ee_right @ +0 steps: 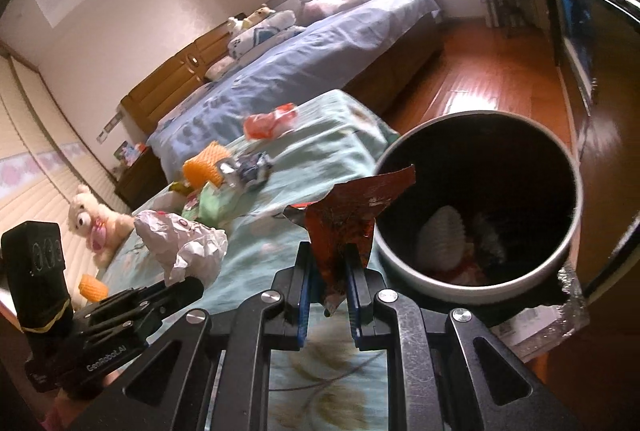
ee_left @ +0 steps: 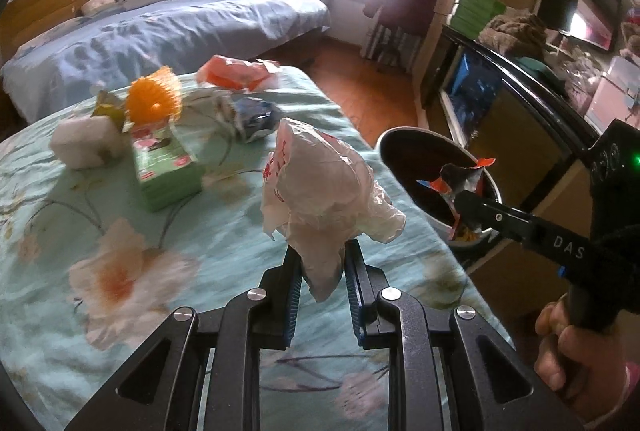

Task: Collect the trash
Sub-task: 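Carry the red wrapper over the bin with the right tool while the left tool holds the tissue, then open both tools to drop the red wrapper and white tissue into the bin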

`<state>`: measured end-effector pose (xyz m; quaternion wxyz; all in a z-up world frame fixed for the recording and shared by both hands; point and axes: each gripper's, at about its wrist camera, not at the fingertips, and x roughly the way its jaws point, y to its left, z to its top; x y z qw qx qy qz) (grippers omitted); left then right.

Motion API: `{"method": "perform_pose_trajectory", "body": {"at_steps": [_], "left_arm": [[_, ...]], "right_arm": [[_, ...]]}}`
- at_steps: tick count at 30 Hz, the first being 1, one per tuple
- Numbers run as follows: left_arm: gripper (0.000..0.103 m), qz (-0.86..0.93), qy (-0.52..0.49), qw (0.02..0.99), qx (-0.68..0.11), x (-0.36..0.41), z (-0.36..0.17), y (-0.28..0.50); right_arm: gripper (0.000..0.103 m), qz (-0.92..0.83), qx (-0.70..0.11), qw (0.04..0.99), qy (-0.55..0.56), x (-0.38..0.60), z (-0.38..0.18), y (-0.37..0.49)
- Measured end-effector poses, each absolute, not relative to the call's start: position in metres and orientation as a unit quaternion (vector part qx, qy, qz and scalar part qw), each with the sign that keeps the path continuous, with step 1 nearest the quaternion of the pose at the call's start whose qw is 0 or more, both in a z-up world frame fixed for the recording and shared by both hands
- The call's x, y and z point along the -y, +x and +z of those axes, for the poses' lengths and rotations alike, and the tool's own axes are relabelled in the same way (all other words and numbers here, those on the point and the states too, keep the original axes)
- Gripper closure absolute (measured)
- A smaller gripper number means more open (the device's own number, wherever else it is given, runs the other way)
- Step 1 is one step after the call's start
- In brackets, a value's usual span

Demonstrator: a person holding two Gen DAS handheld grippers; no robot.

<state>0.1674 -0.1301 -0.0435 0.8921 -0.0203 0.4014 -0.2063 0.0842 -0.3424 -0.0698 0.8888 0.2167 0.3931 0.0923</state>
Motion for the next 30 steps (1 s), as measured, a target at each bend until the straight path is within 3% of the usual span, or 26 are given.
{"method": "perform_pose_trajectory", "body": {"at_steps": [30], "left_arm": [[0.083,-0.261,0.038,0.872,-0.413,0.233,-0.054,0.220]], "right_arm": [[0.088,0.034,-0.393,0.889,0.232,0.427,-0.078,0.105]]}}
